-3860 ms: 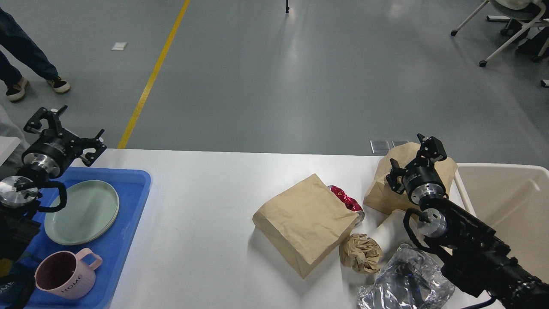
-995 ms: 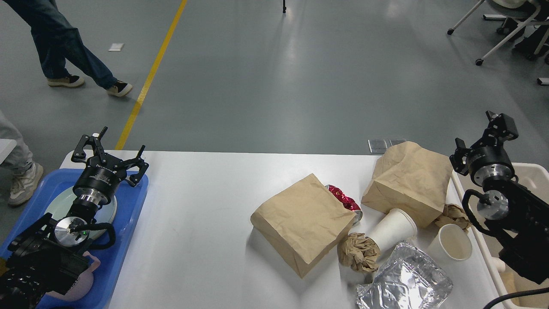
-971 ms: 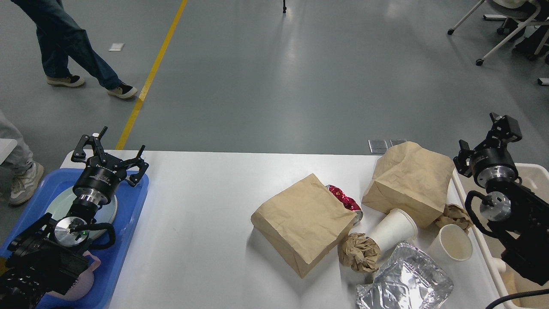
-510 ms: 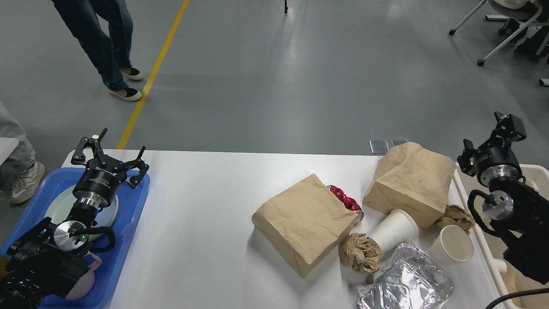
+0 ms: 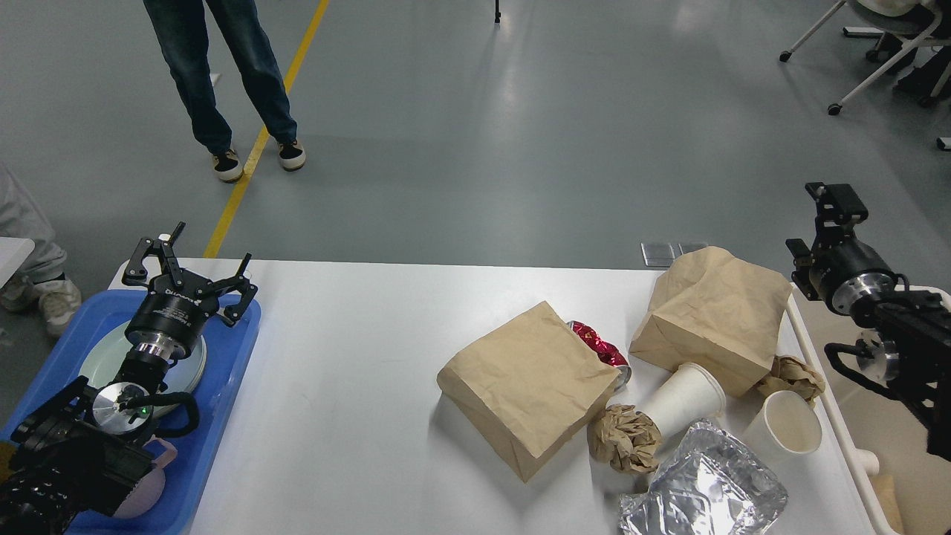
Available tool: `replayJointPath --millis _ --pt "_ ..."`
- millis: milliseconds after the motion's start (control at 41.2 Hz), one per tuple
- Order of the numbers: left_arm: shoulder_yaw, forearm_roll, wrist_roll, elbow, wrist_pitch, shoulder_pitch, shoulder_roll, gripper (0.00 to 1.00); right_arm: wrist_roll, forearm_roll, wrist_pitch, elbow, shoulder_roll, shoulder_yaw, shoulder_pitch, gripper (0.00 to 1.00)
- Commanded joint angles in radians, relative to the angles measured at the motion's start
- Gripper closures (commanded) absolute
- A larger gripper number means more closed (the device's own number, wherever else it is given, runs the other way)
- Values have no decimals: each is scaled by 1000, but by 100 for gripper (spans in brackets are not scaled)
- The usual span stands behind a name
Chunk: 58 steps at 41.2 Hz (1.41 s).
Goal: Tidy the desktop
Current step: 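Raise the right gripper and move it above the brown paper bag, then grasp the top of the brown paper bag with the right gripper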
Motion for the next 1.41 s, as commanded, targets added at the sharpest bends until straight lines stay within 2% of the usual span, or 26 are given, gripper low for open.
replayJointPath --millis 0,24,146,243,267,291,340,388,413,486,631,801,898,1092,1262,1384 --pt "0 0 0 0 0 0 -1 4 -12 -59 0 -3 -46 -328 149 0" --pt "0 0 0 0 0 0 0 4 -21 -71 1 -3 -65 -449 204 0" --pt "0 0 0 0 0 0 0 4 -69 -77 3 -15 -68 -743 340 0" --pt "0 0 0 0 0 0 0 4 -172 -77 29 -3 -42 -991 429 0" --pt "0 0 0 1 0 0 0 4 -195 -74 48 -1 -30 -1033 447 0" --pt "0 0 0 0 0 0 0 4 -240 -65 106 0 -2 -1115 487 0" --pt "0 0 0 0 0 0 -1 4 -285 -60 180 2 24 -1200 533 0" --pt "0 0 0 0 0 0 0 4 -305 -40 255 9 44 -1274 579 0" --pt "0 0 0 0 0 0 -1 4 -308 4 321 23 59 -1341 613 0" --pt "0 0 0 0 0 0 -1 4 -308 128 406 73 81 -1447 669 0" --pt "0 0 0 0 0 0 -1 4 -307 220 508 242 105 -1613 849 0" --pt "0 0 0 0 0 0 0 4 -307 223 604 353 142 -1670 967 0" --pt "0 0 0 0 0 0 0 4 -307 222 584 335 148 -1668 954 0" --pt "0 0 0 0 0 0 0 4 -314 216 415 151 167 -1667 736 0" --pt "0 0 0 1 0 0 -1 4 -314 223 374 32 165 -1647 605 0" --pt "0 0 0 0 0 0 0 4 -314 223 314 -18 170 -1556 530 0"
